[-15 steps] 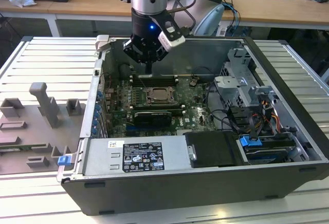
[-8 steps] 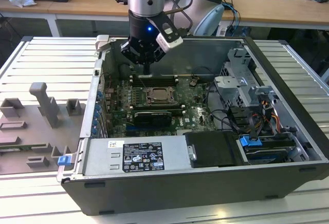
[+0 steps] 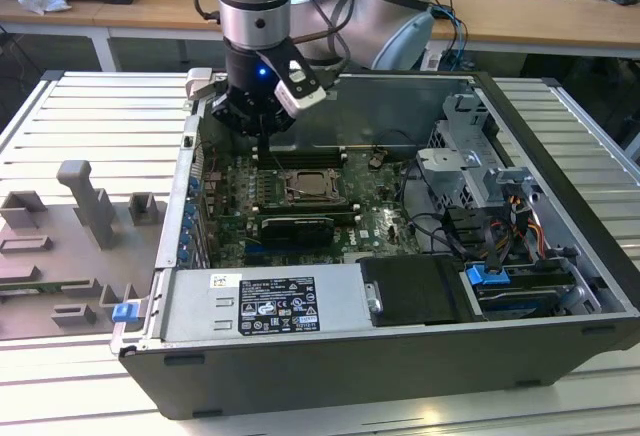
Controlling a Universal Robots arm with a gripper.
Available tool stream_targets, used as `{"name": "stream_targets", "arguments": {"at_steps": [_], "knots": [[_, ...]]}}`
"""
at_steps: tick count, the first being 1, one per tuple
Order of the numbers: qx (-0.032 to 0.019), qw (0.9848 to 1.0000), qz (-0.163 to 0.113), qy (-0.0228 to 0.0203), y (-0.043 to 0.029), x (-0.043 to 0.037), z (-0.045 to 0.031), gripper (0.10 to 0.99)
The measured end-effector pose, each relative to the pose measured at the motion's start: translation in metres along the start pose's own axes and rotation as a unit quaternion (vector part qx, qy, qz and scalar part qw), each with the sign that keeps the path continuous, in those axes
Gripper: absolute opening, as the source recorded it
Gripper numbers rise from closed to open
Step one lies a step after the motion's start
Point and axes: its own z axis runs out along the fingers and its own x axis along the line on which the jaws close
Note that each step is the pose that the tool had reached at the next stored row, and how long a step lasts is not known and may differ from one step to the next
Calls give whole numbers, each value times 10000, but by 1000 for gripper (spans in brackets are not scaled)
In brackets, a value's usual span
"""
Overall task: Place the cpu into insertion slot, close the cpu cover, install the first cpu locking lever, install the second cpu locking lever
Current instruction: 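Install the first cpu locking lever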
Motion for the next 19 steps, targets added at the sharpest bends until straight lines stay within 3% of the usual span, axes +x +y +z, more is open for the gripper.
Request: {"name": "stream_targets", "arguments": {"at_steps": [7,11,15,19], "knots": [[-16,10000,35,-4,35,55,80,106],[-18,10000,46,-5,101,65,86,106],[-18,10000,53,-5,204,50,93,106],[-18,10000,70,-6,196,-33,95,106]]}}
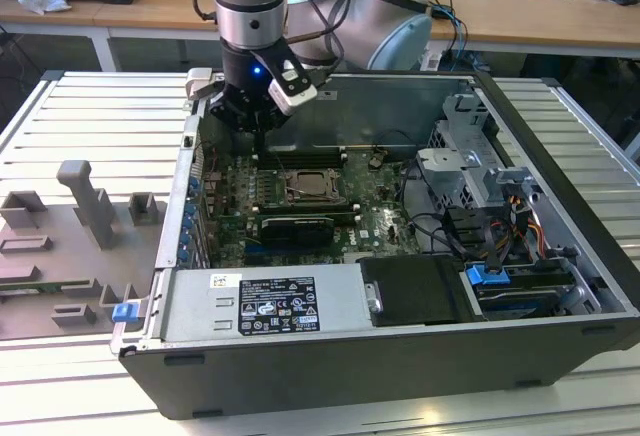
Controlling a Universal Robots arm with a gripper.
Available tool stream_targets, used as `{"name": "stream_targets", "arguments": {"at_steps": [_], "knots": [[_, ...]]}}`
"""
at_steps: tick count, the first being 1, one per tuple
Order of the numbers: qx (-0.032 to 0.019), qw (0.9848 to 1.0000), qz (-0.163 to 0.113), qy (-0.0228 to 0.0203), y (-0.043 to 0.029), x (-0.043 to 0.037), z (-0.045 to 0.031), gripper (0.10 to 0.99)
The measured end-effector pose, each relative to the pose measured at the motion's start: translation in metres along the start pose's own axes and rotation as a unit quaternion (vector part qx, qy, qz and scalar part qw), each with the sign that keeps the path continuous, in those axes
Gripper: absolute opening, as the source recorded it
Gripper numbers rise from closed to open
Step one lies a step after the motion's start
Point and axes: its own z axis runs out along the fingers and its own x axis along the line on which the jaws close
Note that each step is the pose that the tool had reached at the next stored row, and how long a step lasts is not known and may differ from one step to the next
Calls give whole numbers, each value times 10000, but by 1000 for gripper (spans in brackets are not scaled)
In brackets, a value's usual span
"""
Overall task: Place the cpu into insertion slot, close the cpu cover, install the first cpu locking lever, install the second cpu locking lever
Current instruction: 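Install the first cpu locking lever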
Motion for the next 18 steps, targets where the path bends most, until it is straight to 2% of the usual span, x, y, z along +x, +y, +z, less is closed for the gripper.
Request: {"name": "stream_targets", "arguments": {"at_steps": [4,18], "knots": [[1,10000,39,-2,-12,-87,2,106],[1,10000,44,-3,-27,-193,6,106]]}}
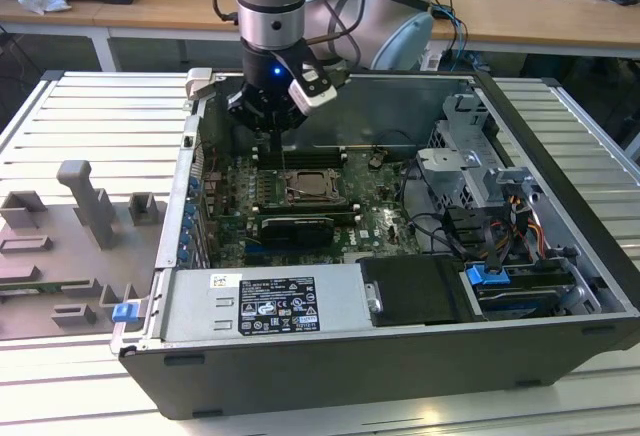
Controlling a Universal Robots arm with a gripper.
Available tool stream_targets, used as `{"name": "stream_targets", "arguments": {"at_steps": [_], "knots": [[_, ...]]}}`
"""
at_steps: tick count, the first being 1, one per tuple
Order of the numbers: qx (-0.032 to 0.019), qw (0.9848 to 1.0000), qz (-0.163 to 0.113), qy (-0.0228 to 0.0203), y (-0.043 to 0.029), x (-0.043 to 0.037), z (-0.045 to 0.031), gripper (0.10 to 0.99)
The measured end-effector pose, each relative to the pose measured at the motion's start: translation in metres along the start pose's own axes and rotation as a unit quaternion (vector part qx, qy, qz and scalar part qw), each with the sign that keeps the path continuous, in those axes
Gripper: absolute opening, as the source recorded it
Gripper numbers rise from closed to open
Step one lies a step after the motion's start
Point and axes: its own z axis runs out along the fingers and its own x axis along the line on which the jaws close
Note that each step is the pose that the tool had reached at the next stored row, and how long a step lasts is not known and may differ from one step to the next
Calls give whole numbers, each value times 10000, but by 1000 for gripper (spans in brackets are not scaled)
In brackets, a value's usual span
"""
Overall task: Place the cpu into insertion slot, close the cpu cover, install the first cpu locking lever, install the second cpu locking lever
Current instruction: 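Install the first cpu locking lever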
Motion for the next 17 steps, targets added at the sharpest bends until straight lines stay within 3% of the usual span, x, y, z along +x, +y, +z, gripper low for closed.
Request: {"name": "stream_targets", "arguments": {"at_steps": [17], "knots": [[0,10000,6,0,-24,-181,8,106]]}}
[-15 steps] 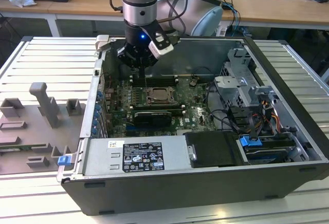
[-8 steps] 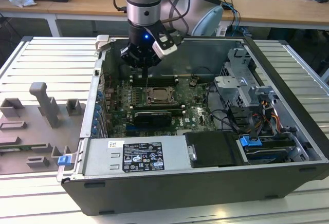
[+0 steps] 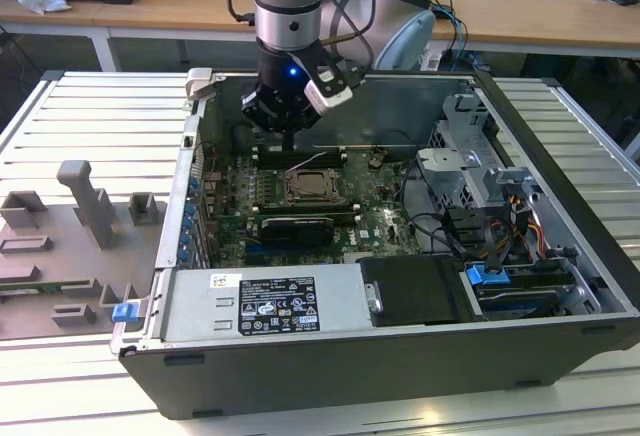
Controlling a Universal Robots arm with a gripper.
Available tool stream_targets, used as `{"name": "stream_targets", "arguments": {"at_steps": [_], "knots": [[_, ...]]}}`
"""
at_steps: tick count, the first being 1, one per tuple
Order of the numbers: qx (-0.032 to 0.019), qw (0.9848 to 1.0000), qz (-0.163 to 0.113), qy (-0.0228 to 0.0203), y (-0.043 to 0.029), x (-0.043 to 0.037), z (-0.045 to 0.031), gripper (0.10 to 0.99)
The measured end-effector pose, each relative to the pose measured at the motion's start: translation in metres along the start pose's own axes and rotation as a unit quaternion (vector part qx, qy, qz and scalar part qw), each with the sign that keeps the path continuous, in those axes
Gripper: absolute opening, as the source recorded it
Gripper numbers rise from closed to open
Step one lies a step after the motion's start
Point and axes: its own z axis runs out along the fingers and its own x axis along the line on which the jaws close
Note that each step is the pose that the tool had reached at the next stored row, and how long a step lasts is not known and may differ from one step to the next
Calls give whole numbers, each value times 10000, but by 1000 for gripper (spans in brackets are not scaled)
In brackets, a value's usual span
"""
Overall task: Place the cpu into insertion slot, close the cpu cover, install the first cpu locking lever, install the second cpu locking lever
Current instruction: 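Install the first cpu locking lever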
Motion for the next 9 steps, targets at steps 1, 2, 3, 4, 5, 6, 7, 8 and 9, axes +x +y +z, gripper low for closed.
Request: {"name": "stream_targets", "arguments": {"at_steps": [1,2,3,4,5,6,7,8,9], "knots": [[0,10000,0,0,-1,-7,1,106],[0,10000,1,0,-2,-13,1,106],[0,10000,2,-1,-2,-20,2,106],[0,10000,2,0,-3,-26,2,106],[0,10000,3,0,-4,-32,2,106],[0,10000,3,-1,-5,-38,3,106],[0,10000,4,0,-6,-49,3,106],[0,10000,5,0,-7,-58,4,106],[0,10000,5,0,-8,-65,4,106]]}}
